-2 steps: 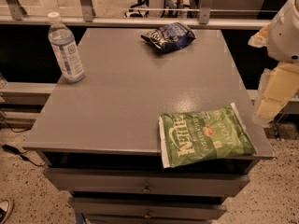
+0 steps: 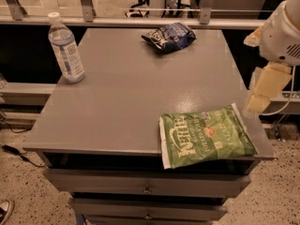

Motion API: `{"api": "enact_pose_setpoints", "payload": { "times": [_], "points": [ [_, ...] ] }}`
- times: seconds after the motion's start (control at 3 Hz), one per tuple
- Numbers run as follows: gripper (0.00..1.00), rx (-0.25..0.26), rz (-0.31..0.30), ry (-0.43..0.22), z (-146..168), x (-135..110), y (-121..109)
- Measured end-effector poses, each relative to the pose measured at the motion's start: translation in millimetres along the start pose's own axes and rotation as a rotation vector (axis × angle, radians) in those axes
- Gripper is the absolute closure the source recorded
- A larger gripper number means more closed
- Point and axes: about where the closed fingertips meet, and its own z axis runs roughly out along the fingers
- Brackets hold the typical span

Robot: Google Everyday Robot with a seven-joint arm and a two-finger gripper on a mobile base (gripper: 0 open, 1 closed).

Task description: Move blue chip bag near blue plastic bottle

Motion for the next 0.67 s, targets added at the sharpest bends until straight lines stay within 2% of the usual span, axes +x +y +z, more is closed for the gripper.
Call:
{"api": "enact_pose_setpoints", "payload": {
  "times": [0.33, 0.67],
  "points": [
    [0.0, 0.067, -0.009, -0.066, 46, -6, -64],
    [0.0, 0.155, -0.018, -0.147, 75, -16, -126]
  ]
}}
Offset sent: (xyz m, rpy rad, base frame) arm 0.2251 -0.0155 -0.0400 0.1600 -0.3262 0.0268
